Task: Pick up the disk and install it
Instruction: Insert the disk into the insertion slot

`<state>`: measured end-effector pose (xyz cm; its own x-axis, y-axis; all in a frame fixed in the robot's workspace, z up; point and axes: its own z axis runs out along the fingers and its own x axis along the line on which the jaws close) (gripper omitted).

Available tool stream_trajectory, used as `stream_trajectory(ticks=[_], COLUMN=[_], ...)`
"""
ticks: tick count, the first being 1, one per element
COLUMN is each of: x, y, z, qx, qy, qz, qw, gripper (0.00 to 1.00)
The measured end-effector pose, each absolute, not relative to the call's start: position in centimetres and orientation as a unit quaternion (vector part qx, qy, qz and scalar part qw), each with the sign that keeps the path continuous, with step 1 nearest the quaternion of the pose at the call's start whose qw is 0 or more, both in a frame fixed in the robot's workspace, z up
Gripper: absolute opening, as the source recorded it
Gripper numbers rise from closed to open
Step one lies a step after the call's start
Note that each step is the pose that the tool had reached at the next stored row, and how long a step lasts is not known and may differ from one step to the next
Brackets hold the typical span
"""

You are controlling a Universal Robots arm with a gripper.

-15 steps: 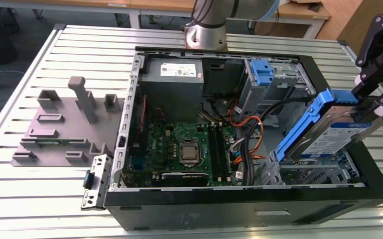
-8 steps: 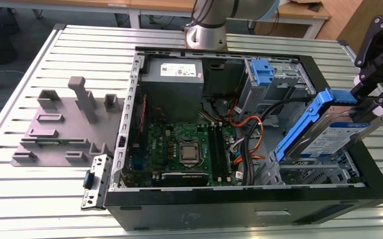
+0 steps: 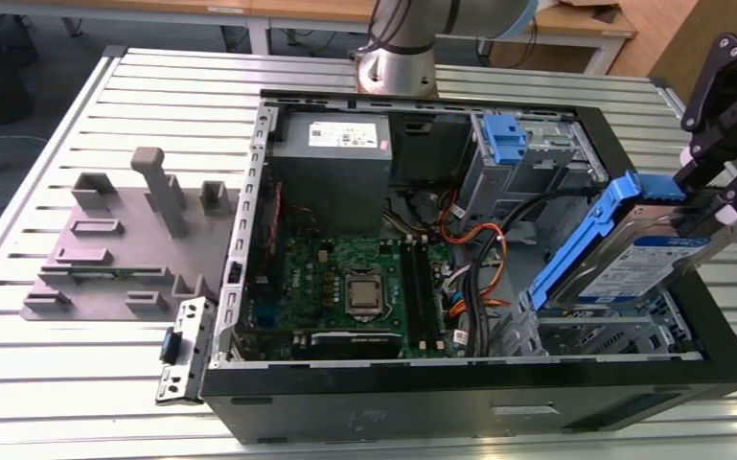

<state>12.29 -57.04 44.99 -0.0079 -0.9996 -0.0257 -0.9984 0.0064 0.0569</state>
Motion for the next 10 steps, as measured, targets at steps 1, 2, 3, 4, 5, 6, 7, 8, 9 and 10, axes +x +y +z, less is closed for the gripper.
stream_trajectory(ticks=[1,2,3,4,5,6,7,8,9,10], x=[12.29,12.29,12.29,12.29,12.3,12.3,12.3,12.3,12.3,12.3], y=[-57.04,-57.04,-57.04,-57.04,-57.04,-57.04,-57.04,-57.04,-57.04,-57.04], z=[44.98,44.97,44.97,44.97,44.97,44.94,44.87,44.79,44.68,44.56], qx=[0.704,0.704,0.704,0.704,0.704,0.704,0.704,0.704,0.704,0.704], qy=[-0.709,-0.709,-0.709,-0.709,-0.709,-0.709,-0.709,-0.709,-0.709,-0.709], qz=[-0.029,-0.029,-0.029,-0.029,-0.029,-0.029,-0.029,-0.029,-0.029,-0.029], qw=[0.011,0.011,0.011,0.011,0.011,0.011,0.011,0.011,0.011,0.011], gripper=[0.35,0.35,0.35,0.35,0.35,0.35,0.35,0.35,0.35,0.35])
